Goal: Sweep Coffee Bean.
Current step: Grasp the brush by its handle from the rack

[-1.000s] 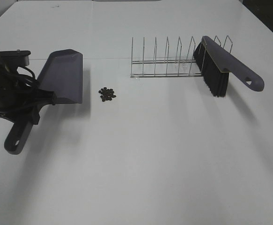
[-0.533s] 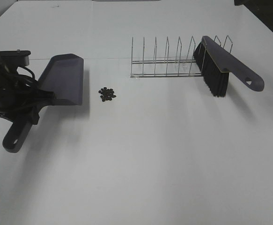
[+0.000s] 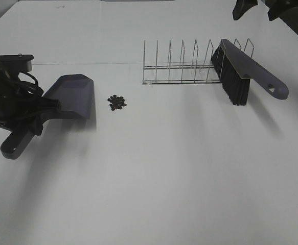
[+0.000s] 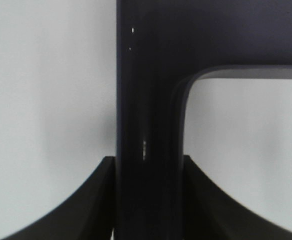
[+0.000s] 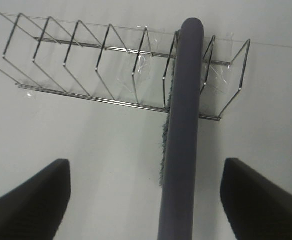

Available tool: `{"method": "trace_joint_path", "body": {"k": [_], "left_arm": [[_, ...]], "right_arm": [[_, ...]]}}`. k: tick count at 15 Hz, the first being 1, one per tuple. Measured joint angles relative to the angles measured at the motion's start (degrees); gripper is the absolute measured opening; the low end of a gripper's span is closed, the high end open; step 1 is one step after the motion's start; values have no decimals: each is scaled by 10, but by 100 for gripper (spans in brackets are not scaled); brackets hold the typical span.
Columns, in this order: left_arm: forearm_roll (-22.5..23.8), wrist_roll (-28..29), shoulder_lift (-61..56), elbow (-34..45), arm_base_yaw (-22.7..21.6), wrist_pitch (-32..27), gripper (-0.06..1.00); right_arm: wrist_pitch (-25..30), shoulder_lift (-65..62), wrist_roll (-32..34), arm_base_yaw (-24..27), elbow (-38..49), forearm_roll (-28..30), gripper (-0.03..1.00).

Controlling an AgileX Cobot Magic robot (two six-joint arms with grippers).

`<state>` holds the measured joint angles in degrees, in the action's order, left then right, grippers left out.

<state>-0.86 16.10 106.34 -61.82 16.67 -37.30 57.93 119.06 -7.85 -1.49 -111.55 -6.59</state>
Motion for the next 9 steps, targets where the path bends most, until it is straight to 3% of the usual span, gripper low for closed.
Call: {"method": "trace_joint_path", "body": {"k": [5, 9], "left_arm": [[0, 0, 0, 0, 0, 0, 32], [0, 0, 0, 0, 0, 0, 32]], "right_arm": [[43, 130, 13, 0, -144, 30, 62], [64, 199, 14, 0, -188, 53, 61]]}}
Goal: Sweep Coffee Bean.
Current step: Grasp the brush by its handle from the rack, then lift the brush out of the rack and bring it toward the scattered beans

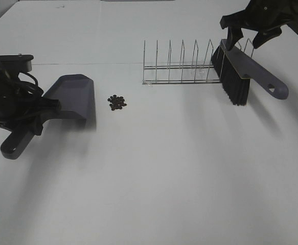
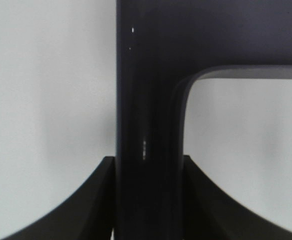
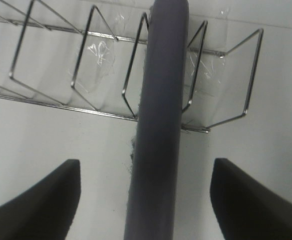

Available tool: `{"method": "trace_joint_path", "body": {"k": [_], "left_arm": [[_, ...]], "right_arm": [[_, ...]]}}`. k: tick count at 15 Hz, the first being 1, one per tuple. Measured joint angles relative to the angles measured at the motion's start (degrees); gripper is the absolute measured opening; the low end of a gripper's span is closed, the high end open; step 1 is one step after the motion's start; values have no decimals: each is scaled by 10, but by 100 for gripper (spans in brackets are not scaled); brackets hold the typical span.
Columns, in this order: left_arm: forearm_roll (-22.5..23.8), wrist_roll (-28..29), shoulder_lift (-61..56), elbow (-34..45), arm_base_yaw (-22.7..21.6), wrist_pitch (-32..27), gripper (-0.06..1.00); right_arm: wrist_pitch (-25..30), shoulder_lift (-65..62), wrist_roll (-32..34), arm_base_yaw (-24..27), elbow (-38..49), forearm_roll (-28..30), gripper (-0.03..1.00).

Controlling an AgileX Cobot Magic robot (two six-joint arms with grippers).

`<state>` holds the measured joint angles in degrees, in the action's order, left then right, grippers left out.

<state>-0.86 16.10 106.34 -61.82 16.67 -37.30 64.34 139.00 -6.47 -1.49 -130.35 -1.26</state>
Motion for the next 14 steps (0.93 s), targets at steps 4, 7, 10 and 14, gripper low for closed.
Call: {"method": "trace_joint_path", "body": {"k": [4, 7, 10, 14], "left_arm": [[0, 0, 0, 0, 0, 0, 32], [0, 0, 0, 0, 0, 0, 32], [0, 0, 0, 0, 0, 0, 32], [0, 0, 0, 0, 0, 0, 32]], "right_arm": [[-10, 41, 0, 0, -2, 13, 58], [-25, 63, 0, 0, -3, 13, 55], [-26, 69, 1, 0, -5, 17, 27], [-24, 65, 15, 0, -5, 17, 27]]}}
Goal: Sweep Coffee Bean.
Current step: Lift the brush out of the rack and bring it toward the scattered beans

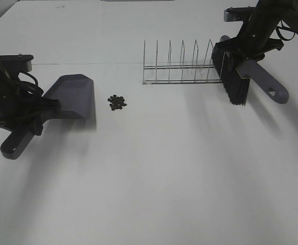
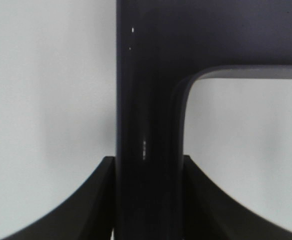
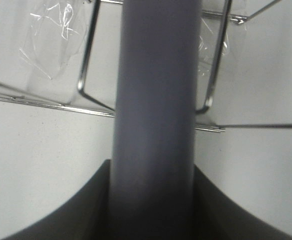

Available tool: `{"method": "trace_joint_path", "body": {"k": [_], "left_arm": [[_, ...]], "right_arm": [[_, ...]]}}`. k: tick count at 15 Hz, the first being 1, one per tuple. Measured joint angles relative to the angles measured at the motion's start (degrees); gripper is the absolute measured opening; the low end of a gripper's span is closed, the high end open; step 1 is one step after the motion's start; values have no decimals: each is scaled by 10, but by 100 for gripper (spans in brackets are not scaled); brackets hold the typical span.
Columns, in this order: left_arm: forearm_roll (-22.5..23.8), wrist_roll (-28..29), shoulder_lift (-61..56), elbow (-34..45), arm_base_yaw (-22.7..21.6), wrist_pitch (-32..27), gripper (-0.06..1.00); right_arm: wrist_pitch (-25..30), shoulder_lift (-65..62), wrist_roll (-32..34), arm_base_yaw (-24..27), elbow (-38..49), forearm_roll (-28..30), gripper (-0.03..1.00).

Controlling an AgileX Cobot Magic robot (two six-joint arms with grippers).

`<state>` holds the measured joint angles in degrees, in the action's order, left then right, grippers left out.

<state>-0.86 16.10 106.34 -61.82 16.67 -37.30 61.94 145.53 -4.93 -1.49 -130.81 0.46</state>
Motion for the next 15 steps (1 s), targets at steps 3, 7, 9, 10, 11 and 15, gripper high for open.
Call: {"method": "trace_joint_path", "body": {"k": [3, 7, 9, 10, 11, 15], "left_arm": [[0, 0, 0, 0, 0, 0, 32], [0, 0, 0, 0, 0, 0, 32], [0, 0, 0, 0, 0, 0, 32], [0, 0, 0, 0, 0, 0, 32], [0, 0, 0, 0, 0, -1, 32], [-1, 0, 0, 0, 0, -28, 32]], "right_arm": [[7, -50, 36, 0, 0, 15, 27], [53, -123, 53, 0, 0, 23, 27], [79, -146, 56, -1, 0, 24, 27], [81, -156, 56, -3, 0, 26, 27], [84, -164, 56, -7, 0, 29, 27], [85, -214, 56, -13, 45, 18, 27]]}}
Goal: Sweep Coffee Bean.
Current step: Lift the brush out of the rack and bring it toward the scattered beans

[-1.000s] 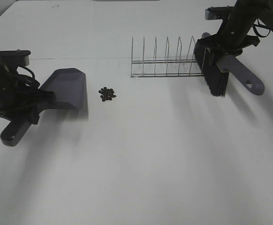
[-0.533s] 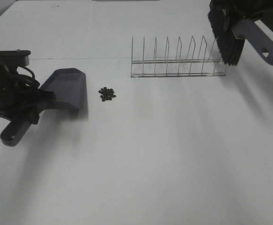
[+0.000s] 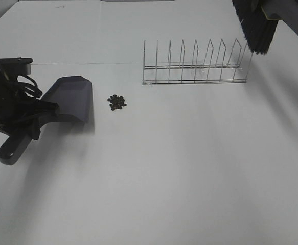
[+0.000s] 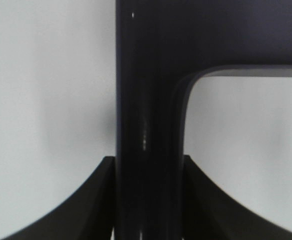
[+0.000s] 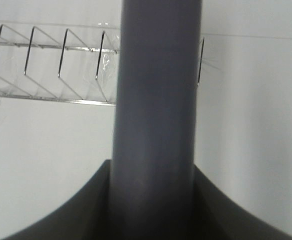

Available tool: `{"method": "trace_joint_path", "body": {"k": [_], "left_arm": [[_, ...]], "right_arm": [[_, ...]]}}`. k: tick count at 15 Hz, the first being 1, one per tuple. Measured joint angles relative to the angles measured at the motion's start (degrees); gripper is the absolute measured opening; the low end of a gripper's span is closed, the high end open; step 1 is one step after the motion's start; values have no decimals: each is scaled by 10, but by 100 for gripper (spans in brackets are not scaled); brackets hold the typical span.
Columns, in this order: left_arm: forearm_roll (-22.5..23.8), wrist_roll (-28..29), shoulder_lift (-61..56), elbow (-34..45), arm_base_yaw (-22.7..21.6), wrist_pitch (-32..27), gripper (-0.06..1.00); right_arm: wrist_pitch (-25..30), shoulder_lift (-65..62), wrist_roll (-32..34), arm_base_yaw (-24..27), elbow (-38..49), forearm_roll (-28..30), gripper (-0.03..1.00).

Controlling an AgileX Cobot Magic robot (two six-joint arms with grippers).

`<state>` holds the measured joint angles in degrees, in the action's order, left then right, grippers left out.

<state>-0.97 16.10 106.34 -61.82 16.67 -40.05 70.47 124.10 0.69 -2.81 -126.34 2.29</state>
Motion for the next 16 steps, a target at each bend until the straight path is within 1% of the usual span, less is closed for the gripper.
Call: {"method": "trace_joint_path", "body": {"k": [3, 5, 6, 7, 8, 9, 11, 12, 16], "left_arm": [[-6, 0, 23, 0, 0, -15, 32], [-19, -11, 45, 0, 0, -14, 32], [-29, -20, 58, 0, 0, -13, 32], [-51, -38, 84, 0, 0, -13, 32], [-55, -41, 90, 0, 0, -12, 32], [-56, -43, 93, -1, 0, -12, 32], [-59, -45, 98, -5, 0, -13, 32], [-61, -47, 98, -5, 0, -13, 32], [-77, -58, 112, -29, 0, -23, 32]], "right_arm": [[0, -68, 5, 0, 122, -3, 27], [-7, -93, 5, -7, 197, -18, 27], [-21, -95, 5, -19, 230, -19, 27], [-46, -89, 14, -48, 265, -18, 27], [-60, -80, 25, -73, 276, -10, 27], [-70, -70, 42, -95, 278, 10, 27], [-85, -44, 77, -137, 279, 68, 27], [-87, -30, 83, -154, 280, 84, 27], [-87, 29, 94, -185, 277, 107, 27]]}}
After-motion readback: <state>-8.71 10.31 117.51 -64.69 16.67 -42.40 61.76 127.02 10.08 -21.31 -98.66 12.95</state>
